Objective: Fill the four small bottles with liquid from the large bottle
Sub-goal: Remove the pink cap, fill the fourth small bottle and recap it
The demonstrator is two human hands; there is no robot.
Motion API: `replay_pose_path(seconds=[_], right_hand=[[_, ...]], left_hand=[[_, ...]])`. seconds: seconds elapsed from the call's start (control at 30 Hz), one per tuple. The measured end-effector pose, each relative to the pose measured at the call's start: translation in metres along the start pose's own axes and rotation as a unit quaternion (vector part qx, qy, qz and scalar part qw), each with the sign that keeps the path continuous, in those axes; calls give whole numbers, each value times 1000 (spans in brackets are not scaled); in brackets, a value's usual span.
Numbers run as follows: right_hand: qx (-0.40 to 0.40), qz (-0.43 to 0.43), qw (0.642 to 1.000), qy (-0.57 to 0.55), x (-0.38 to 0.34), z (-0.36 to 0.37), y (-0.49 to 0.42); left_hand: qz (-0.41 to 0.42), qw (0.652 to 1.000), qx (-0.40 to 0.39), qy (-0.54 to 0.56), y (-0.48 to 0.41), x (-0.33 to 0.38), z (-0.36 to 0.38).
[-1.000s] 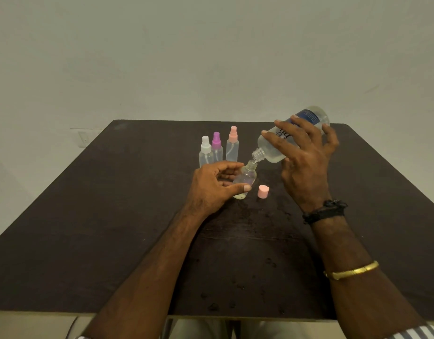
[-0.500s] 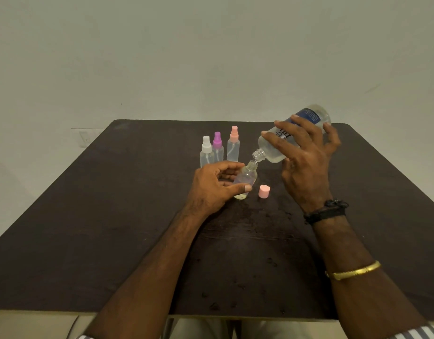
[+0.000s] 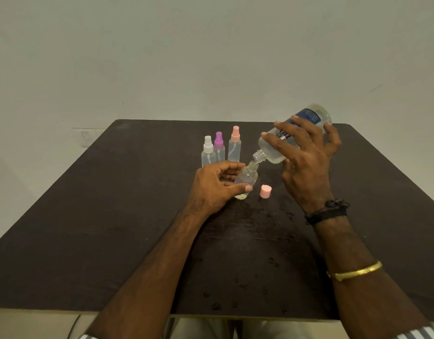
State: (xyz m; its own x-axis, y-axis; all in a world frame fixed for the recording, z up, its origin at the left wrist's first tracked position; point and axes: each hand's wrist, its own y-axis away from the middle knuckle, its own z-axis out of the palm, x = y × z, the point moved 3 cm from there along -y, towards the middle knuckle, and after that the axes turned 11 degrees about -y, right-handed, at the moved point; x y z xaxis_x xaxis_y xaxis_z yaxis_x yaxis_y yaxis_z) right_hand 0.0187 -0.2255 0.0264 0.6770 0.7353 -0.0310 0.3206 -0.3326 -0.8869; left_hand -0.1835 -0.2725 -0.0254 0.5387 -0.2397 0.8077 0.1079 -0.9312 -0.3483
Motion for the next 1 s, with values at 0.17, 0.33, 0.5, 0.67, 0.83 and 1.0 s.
replay_pose_path(seconds=[0.17, 0.33, 0.5, 0.67, 0.83, 1.0], right_hand=[[9, -13, 1000, 7, -2, 1, -1], [16, -18, 1000, 5, -1, 2, 0], [19, -21, 1000, 5, -3, 2, 0], [17, -19, 1000, 4, -3, 1, 0], [11, -20, 1000, 4, -3, 2, 0], [9, -23, 1000, 1, -3, 2, 0]], left_hand=[[1, 1000, 1, -8, 0, 2, -1], [4, 1000, 2, -14, 0, 2, -3], [2, 1000, -1, -17, 0, 0, -2], [0, 1000, -3, -19, -1, -2, -2], [-1, 1000, -2, -21, 0, -2, -2], [2, 1000, -4, -21, 0, -2, -2]])
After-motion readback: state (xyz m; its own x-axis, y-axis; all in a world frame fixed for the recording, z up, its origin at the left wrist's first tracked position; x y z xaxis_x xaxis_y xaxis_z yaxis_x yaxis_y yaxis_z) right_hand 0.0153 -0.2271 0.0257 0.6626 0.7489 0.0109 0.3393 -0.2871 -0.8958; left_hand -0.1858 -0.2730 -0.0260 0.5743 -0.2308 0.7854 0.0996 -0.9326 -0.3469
